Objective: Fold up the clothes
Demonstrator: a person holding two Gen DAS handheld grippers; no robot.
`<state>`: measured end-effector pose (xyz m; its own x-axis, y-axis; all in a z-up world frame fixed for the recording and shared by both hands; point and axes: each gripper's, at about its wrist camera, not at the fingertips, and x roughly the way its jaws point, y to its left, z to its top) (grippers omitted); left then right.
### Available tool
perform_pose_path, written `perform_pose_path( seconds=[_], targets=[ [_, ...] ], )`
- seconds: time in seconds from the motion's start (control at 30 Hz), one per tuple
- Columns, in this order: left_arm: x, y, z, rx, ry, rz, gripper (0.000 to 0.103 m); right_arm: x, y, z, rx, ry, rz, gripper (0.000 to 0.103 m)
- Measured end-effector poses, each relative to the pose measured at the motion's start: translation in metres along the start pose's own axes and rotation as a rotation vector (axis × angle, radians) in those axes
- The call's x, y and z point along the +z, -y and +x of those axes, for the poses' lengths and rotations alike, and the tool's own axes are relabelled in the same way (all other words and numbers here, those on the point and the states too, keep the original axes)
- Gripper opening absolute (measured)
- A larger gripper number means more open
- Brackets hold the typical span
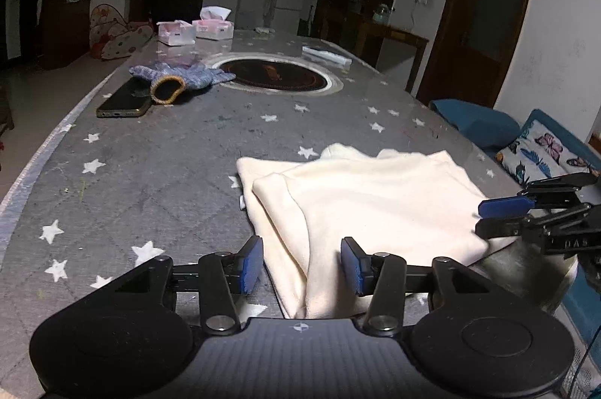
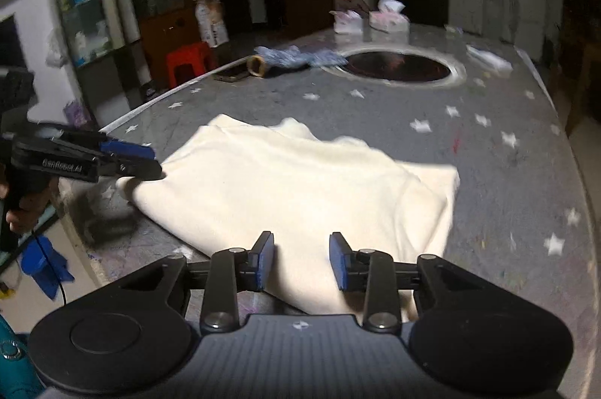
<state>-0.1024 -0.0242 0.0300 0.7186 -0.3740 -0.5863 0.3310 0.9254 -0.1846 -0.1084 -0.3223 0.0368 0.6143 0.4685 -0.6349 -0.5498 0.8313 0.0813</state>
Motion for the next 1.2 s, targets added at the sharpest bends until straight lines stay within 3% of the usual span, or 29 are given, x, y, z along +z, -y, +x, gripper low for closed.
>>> perform_pose_path(
  seconds=[0.13,0.5,0.7,0.97,1.07,1.2],
  targets=[
    [-0.002,0.004,-0.005,-0.008,0.009,0.008,0.051,0.003,-0.017,0.001,0.031,0.010,-0.050,0.032],
    [-0.005,0.009,-0.008,-0.003,0.017,0.026,0.053,0.012,-0.035,0.010,0.014,0.012,-0.088,0.032],
    [-0.010,0.015,0.005,0.021,-0.018,0.068,0.053,0.010,-0.042,0.023,0.006,-0.022,-0.128,0.032],
    [-0.004,-0.003,-0.010,0.017,0.000,-0.016,0.054,0.027,-0.068,0.022,0.091,-0.005,-0.232,0.034],
    [0.001,-0.018,-0.022,0.052,0.026,-0.063,0.058,0.032,-0.086,0.029,0.135,-0.011,-0.296,0.034],
    [0.005,-0.041,-0.033,0.098,0.049,-0.152,0.072,0.036,-0.108,0.042,0.175,-0.028,-0.382,0.035]
  ],
)
